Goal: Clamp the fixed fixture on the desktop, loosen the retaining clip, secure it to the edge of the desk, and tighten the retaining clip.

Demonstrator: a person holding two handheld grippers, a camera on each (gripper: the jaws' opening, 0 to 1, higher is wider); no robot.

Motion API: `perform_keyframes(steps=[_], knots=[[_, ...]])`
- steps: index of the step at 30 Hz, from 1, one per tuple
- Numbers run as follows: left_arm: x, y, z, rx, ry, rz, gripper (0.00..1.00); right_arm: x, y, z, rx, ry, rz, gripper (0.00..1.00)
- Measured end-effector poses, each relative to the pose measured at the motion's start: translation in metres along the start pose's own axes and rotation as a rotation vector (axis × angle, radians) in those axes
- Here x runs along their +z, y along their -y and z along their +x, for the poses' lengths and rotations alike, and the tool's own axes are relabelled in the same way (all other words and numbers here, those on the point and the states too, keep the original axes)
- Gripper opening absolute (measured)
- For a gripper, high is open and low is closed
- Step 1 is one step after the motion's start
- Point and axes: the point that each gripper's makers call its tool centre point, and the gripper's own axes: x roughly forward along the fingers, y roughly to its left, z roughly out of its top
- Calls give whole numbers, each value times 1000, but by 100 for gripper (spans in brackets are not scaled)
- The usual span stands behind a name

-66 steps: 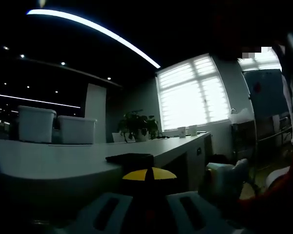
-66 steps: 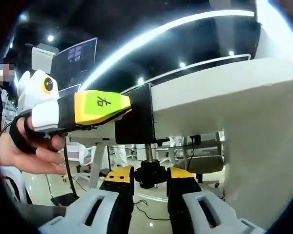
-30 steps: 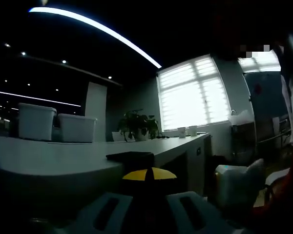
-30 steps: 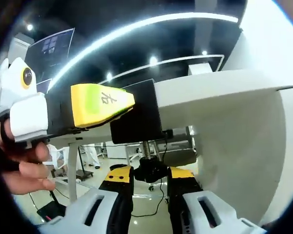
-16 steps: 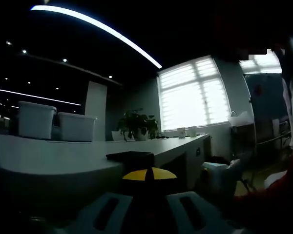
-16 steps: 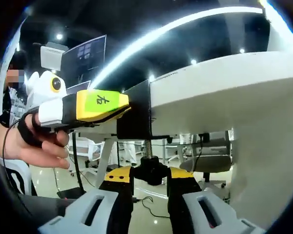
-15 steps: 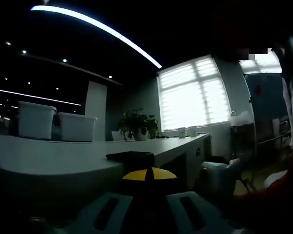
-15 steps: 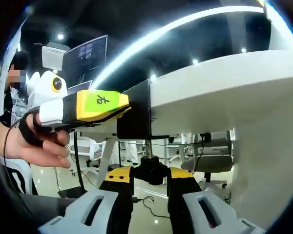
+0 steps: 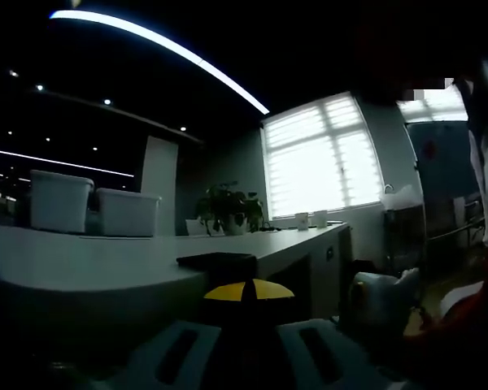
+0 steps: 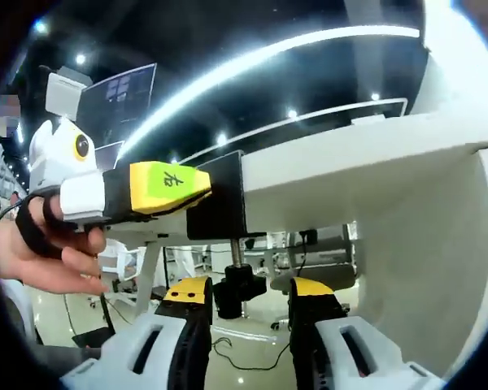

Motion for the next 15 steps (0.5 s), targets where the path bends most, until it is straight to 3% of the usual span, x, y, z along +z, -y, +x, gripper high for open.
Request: perform_keyframes(steps=[5, 6, 7, 8, 11, 15], knots=[[0, 0, 0, 1, 2, -3, 1, 7, 5, -7, -173, 15, -21, 36], [0, 0, 0, 1, 2, -3, 1, 5, 9, -8, -222, 5, -37, 36], [0, 0, 0, 0, 2, -5, 1, -1, 21, -13, -336, -25, -26, 40], [0, 0, 0, 1, 4, -7, 1, 3, 22, -15, -376, -5, -7, 46], [0, 0, -1, 1, 5, -13, 1, 4, -2, -6, -322, -19, -87, 34], [0, -1, -1, 5, 5, -8, 1, -4, -12, 5, -300, -46, -88, 36]])
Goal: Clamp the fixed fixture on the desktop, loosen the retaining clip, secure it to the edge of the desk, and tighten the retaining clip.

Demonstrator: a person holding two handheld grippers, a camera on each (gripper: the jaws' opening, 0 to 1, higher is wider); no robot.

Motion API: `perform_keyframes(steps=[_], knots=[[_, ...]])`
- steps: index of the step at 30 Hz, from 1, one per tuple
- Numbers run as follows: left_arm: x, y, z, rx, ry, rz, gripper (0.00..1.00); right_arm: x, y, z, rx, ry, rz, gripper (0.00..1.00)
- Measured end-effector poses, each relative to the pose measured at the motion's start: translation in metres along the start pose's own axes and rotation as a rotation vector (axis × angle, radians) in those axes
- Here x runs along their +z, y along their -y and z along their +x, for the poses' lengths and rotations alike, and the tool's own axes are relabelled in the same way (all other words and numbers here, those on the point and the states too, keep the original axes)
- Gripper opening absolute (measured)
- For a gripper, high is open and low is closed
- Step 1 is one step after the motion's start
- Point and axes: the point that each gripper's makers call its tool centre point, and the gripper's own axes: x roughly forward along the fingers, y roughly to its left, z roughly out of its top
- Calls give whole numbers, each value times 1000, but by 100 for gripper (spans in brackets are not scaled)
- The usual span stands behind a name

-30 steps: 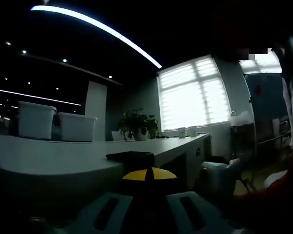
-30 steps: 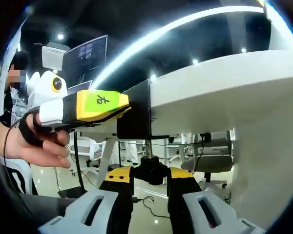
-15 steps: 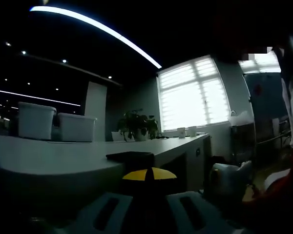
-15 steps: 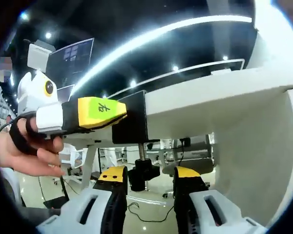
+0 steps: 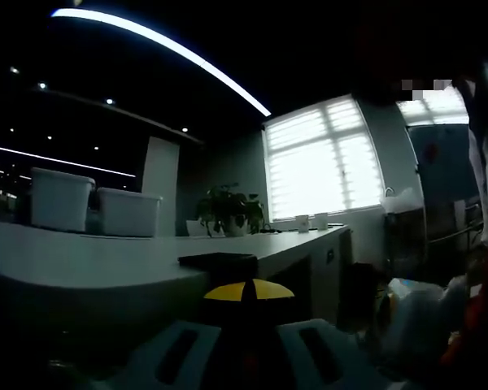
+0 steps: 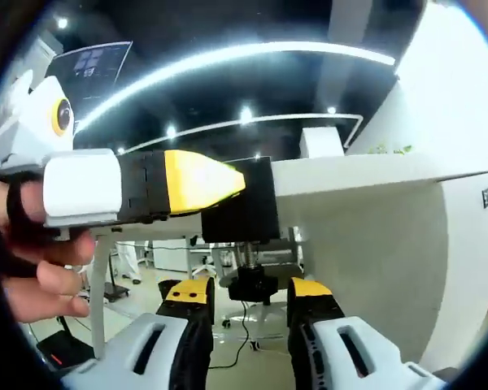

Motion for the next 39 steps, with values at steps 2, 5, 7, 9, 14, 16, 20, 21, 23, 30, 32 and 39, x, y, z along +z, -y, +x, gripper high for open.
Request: perform_keyframes(steps=[2, 5, 7, 9, 14, 16, 20, 21, 23, 30, 32, 39], knots=[[0, -1, -1, 2, 1, 1, 1, -3, -1, 3, 0, -12, -4, 35], [1, -2, -2, 4, 2, 0, 1, -2, 2, 6, -1, -11, 4, 30], [1, -2, -2, 3, 3, -1, 1, -2, 6, 6, -8, -12, 8, 27], [1, -2, -1, 2, 4, -2, 1, -3, 10, 7, -6, -11, 10, 25], [1, -2, -1, 1, 8, -8, 1, -3, 8, 6, 73, 7, 38, 25], [1, -2, -1, 0, 7, -6, 1, -2, 5, 8, 166, 43, 37, 25], [1, -2, 0, 0, 4, -2, 1, -2, 5, 10, 320, 52, 45, 25], [1, -2, 0, 0, 4, -2, 1, -2, 4, 11, 366, 51, 41, 25], [1, -2, -1, -1, 4, 0, 1, -4, 2, 12, 446, 45, 42, 25], [1, -2, -1, -3, -2, 4, 1, -7, 0, 13, 577, 33, 88, 25], [1, -2, -1, -2, -2, 4, 1, -7, 0, 11, 572, 34, 91, 25], [1, -1, -1, 0, 0, 1, 1, -10, 12, 6, 387, 57, 110, 40]])
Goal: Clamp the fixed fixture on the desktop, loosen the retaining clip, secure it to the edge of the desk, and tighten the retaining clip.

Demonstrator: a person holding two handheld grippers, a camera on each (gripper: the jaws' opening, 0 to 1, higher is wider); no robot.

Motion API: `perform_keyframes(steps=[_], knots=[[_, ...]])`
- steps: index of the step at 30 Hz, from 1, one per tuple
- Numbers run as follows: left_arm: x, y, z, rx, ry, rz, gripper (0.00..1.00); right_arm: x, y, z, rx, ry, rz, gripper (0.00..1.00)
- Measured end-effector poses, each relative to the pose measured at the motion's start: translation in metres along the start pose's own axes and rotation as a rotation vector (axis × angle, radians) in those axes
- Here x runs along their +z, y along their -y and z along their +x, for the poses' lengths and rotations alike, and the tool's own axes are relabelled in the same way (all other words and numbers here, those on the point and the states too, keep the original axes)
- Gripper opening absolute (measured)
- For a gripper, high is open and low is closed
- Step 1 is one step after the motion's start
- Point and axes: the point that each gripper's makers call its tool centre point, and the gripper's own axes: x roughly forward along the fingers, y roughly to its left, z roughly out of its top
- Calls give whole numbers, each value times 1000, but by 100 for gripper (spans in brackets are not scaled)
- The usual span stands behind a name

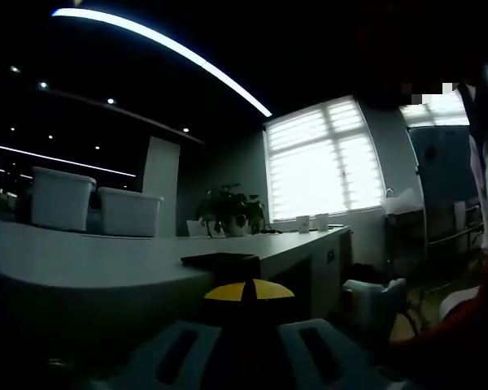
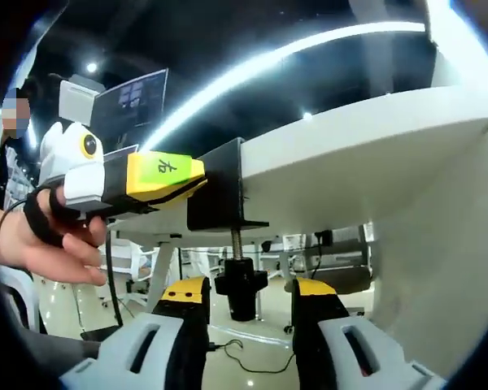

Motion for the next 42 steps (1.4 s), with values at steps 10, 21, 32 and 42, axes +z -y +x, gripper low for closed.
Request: perform_keyframes(steps=[10, 21, 32, 42], knots=[[0, 0, -1, 4, -1, 5, 1, -2, -17, -6, -258, -84, -57, 43], [0, 0, -1, 11, 8, 2, 1, 9, -6, 14, -386, -88, -89, 30], [0, 0, -1, 6, 7, 1, 1, 8, -4, 12, -316, -68, -85, 26], [0, 0, 0, 1, -5, 22, 1, 4, -11, 16, 56, -71, -28, 26]])
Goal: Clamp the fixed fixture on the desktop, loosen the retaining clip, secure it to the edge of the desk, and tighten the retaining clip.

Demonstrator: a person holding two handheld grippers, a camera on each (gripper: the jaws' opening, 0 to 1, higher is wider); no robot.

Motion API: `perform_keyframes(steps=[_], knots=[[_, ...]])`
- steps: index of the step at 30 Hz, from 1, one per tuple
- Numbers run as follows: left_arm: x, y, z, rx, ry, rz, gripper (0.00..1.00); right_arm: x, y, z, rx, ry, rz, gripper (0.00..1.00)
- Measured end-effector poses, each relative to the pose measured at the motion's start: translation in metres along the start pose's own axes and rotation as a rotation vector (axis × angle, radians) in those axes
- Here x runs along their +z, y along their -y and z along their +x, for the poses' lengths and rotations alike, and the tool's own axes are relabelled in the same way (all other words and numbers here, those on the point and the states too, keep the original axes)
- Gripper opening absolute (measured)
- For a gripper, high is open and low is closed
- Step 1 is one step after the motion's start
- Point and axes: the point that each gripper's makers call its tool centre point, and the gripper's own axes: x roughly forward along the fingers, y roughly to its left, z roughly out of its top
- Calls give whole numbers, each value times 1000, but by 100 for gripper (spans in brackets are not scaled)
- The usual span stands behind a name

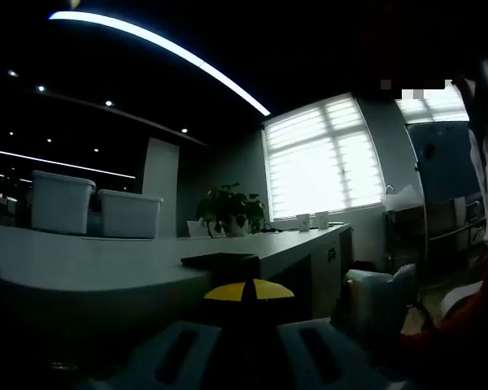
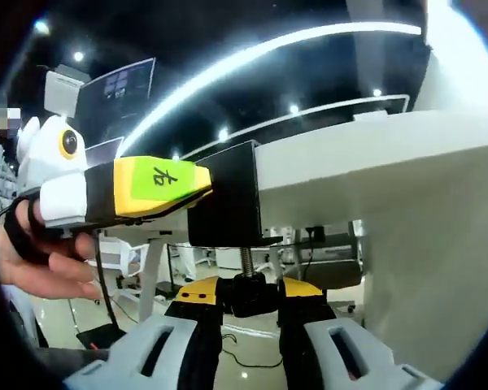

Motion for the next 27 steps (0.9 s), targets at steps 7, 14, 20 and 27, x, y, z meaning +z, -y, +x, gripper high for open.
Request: perform_keyframes(steps=[7, 14, 20, 27], knots=[[0, 0, 0, 0, -1, -4, 1, -2, -4, 4, 125, -23, -68, 25], [0, 0, 0, 0, 0, -7, 1, -3, -5, 3, 116, -23, -31, 26], [0, 0, 0, -1, -1, -4, 1, 0, -1, -2, 36, -15, -8, 33], [0, 0, 0, -2, 9, -13, 1, 1, -4, -12, -63, -7, 25, 34]])
